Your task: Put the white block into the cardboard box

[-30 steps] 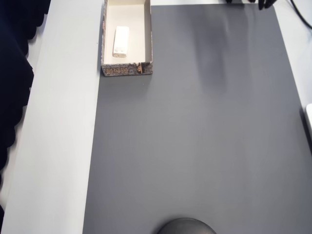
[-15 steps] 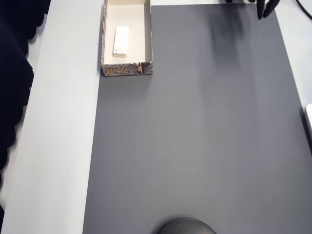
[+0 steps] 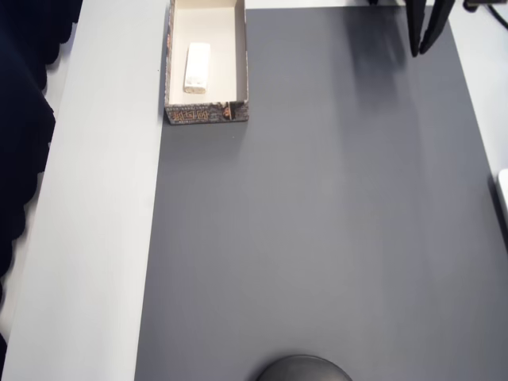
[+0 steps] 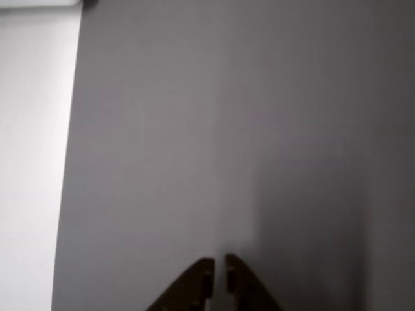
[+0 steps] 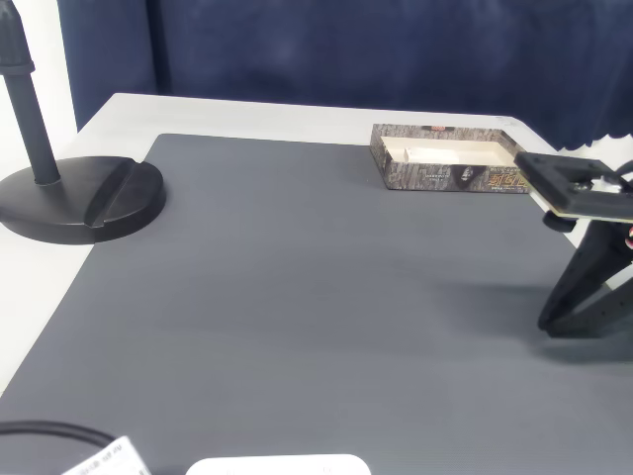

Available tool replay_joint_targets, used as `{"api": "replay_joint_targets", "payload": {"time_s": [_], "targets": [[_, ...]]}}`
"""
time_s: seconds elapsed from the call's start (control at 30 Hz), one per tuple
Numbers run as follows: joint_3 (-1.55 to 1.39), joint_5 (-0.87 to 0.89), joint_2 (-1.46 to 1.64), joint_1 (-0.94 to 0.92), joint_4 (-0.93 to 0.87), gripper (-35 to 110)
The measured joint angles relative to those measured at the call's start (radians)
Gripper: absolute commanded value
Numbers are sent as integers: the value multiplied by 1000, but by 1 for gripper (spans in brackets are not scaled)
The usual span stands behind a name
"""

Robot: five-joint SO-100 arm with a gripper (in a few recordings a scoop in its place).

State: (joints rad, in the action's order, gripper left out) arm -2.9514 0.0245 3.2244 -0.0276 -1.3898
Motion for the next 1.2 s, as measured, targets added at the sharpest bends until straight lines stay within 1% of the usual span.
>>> {"api": "replay_joint_targets", "payload": {"time_s": [0.17,0.37,0.67,1.2], "targets": [[-69,0,64,-3,15,-2],[-114,2,66,-14,28,-2],[-123,-35,66,-14,38,-2],[-123,-40,66,-14,38,-2]]}}
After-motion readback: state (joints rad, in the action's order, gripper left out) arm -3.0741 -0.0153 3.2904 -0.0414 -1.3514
